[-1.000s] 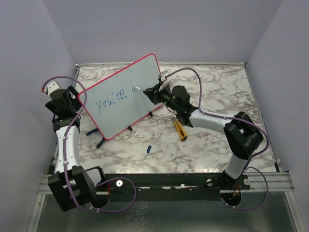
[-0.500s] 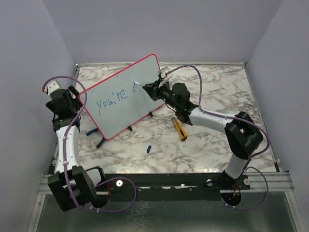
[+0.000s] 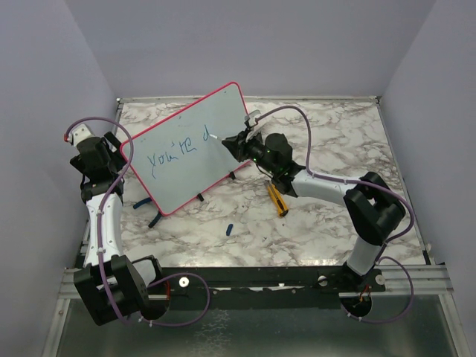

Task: Write a sentence on the whiteboard

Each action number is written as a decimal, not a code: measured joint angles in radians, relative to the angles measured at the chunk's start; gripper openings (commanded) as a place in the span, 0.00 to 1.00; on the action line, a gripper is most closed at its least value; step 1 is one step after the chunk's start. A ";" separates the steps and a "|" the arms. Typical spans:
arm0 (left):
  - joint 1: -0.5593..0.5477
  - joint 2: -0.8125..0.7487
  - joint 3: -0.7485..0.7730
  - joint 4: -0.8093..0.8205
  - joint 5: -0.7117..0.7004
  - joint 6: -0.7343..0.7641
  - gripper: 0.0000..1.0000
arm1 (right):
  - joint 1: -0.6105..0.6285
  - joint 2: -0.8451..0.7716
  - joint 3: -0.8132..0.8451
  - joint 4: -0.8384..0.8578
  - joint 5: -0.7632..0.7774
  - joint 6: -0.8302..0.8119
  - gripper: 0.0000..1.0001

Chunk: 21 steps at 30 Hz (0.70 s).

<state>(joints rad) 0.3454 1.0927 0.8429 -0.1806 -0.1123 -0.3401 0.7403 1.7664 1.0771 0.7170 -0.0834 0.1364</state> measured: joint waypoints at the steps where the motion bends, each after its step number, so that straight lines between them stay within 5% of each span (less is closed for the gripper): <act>1: 0.000 0.000 0.000 0.000 0.000 0.000 0.92 | 0.000 0.000 -0.006 0.000 0.000 0.003 0.00; 21: 0.000 0.000 0.000 0.000 0.002 0.000 0.92 | 0.000 -0.048 -0.078 0.015 0.071 0.019 0.00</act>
<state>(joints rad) 0.3454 1.0927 0.8429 -0.1806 -0.1101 -0.3401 0.7403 1.7187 0.9993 0.7319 -0.0128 0.1558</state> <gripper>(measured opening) 0.919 0.115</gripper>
